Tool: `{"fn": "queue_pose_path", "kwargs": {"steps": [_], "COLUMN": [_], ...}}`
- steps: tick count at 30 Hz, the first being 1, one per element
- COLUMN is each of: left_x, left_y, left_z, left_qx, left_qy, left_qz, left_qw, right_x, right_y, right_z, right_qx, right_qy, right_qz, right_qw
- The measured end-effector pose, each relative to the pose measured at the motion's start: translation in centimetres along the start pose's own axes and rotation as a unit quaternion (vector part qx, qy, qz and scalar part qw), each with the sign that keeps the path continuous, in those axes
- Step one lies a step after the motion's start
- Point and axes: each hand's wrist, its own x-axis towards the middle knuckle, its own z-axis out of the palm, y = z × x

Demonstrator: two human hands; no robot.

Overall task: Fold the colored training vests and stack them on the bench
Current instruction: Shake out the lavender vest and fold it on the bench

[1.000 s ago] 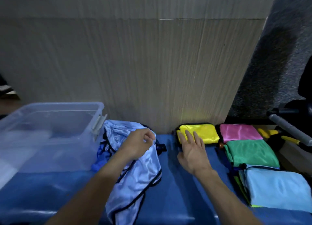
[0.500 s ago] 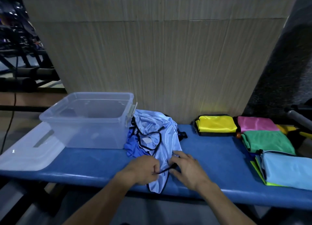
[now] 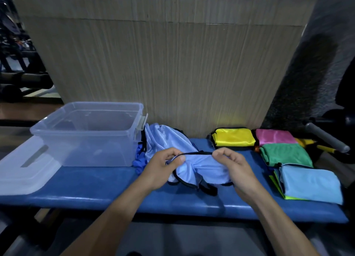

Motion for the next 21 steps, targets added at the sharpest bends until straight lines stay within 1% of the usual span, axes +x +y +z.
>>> {"fn": "queue_pose_path", "kwargs": {"steps": [1,3,5,6,8,9,10,11,12,13,14,17,18,19,21], "left_x": [0.1,0.2,0.0,-0.1,-0.2,0.0,0.3,0.7,1.0,1.2,1.2,0.7,0.8,0.9,1.5], "left_y": [0.3,0.9,1.7,2.1,2.9,3.0,2.7,2.0,1.3,0.4,-0.4,-2.6,-3.2,-3.6,-3.7], "left_z": [0.2,0.8,1.8,2.3,3.0,3.0,2.7,2.1,1.4,0.6,0.0,-0.5,-0.2,0.2,0.6], "left_qx": [-0.005,-0.010,-0.026,-0.050,-0.116,-0.137,-0.129,-0.083,-0.009,0.068,0.131,0.262,0.287,0.305,0.365], "left_qy": [0.007,0.005,-0.026,-0.046,-0.071,-0.063,-0.034,0.011,0.054,0.075,0.066,-0.060,-0.081,-0.076,-0.015], "left_qz": [0.009,0.035,0.054,0.055,0.035,0.023,0.019,0.025,0.032,0.033,0.021,-0.058,-0.075,-0.081,-0.074], "left_qw": [1.000,0.999,0.998,0.996,0.990,0.988,0.991,0.996,0.998,0.994,0.989,0.961,0.951,0.946,0.928], "right_x": [-0.2,-0.6,-0.7,-0.8,-0.5,-0.3,-0.1,0.0,0.0,0.0,-0.1,-0.2,-0.2,-0.3,-0.5], "right_y": [0.0,0.3,1.1,1.1,1.0,0.9,0.7,0.5,0.3,0.1,-0.1,-0.4,-0.5,-0.6,-1.0], "right_z": [-0.3,-0.2,0.3,0.6,1.1,0.9,0.6,0.1,-0.4,-0.8,-1.2,-2.0,-2.2,-2.3,-2.5], "right_qx": [-0.036,-0.097,-0.194,-0.217,-0.205,-0.189,-0.180,-0.171,-0.164,-0.153,-0.141,-0.099,-0.086,-0.067,0.001], "right_qy": [-0.007,-0.057,-0.091,-0.095,-0.083,-0.068,-0.050,-0.037,-0.026,-0.017,-0.009,0.018,0.025,0.033,0.055], "right_qz": [-0.012,-0.033,-0.068,-0.091,-0.122,-0.123,-0.124,-0.127,-0.132,-0.136,-0.136,-0.138,-0.136,-0.130,-0.118], "right_qw": [0.999,0.993,0.974,0.967,0.968,0.972,0.975,0.976,0.977,0.979,0.981,0.985,0.987,0.989,0.991]}}
